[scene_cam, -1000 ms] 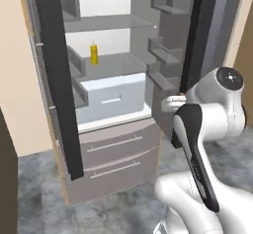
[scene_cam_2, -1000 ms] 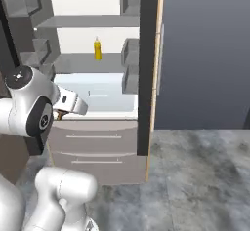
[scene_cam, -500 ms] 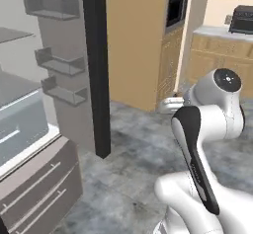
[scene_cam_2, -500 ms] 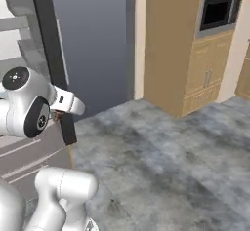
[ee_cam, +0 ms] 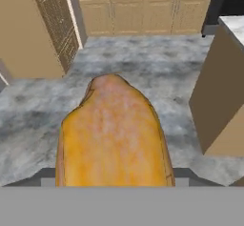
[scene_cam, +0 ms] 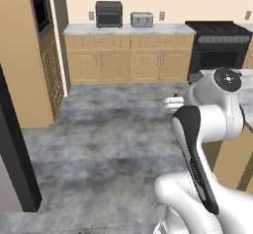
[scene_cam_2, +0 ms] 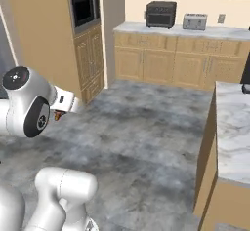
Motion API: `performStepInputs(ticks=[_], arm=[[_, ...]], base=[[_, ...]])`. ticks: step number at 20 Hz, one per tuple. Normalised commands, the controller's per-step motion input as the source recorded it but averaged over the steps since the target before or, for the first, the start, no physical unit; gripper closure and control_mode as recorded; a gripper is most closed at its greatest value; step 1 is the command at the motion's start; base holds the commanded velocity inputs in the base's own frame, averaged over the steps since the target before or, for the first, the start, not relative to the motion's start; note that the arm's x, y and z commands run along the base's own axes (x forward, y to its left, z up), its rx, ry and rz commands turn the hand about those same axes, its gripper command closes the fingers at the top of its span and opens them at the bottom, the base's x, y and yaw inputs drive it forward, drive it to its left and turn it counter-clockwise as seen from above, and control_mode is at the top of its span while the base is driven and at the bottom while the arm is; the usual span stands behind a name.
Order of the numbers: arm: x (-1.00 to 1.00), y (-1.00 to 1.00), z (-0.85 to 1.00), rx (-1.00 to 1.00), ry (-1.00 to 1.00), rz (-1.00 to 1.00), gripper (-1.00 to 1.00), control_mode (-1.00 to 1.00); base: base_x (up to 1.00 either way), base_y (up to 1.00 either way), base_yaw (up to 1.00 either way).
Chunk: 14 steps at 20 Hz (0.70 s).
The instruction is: Take the chicken drumstick from the fridge and place it on the digital scale on the counter by the fridge. Wait a few seconds for a reading, then move it to the plate on the dining counter.
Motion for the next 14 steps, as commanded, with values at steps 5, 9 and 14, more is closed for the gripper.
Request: performStepInputs(ticks=[5, 9, 14], arm=[[0.0, 0.0, 0.0, 0.0, 0.0, 0.0, 1.0, 1.0], [0.0, 0.0, 0.0, 0.0, 0.0, 0.0, 1.0, 1.0], [0.0, 0.0, 0.0, 0.0, 0.0, 0.0, 1.0, 1.0]], base=[[0.69, 0.07, -0.65], [1.0, 0.22, -0.47], [1.0, 0.32, -0.42]])
